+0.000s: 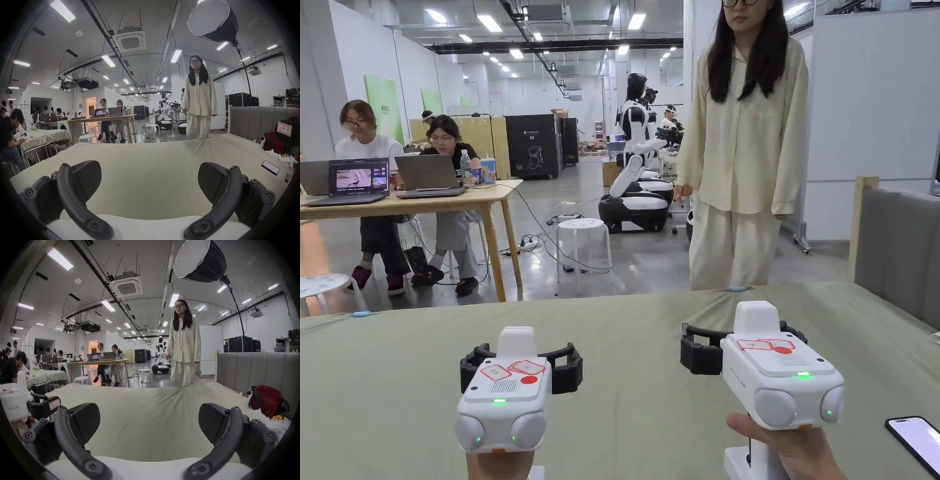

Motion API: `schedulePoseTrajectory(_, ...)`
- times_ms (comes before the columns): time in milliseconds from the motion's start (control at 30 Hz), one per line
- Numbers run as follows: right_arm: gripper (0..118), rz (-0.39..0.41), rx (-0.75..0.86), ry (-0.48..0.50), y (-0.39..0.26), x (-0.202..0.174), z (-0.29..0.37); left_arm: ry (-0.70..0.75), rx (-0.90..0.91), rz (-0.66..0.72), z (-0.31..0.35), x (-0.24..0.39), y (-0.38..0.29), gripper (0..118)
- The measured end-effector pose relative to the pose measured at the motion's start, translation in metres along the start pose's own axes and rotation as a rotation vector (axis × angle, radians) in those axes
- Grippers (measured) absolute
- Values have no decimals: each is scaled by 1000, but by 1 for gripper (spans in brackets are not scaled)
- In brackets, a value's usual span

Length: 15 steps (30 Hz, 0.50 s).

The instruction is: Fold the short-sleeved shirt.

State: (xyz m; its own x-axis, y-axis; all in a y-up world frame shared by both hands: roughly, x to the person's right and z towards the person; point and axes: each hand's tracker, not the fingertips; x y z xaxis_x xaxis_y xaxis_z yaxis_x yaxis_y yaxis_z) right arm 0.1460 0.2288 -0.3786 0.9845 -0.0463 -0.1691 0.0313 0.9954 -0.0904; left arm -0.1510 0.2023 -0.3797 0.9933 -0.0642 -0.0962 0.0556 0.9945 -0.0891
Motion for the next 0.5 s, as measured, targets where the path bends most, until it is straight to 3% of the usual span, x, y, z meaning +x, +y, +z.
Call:
schedulePoseTrajectory(167,118,-35,-63,32,6,-1,2,2,3,-11,0,-2,5,118)
schedulePoseTrajectory(233,118,-45,-77,-6,7,-5,3,6,2,-15,-1,-2,6,118)
schedulePoseTrajectory(367,118,26,-61,-125,4,-16,3,9,2,-23,-2,-4,7,118)
schedulePoseTrajectory(500,118,50,-75,-99,1,-17,0,8,8,-28,0,-5,9,118)
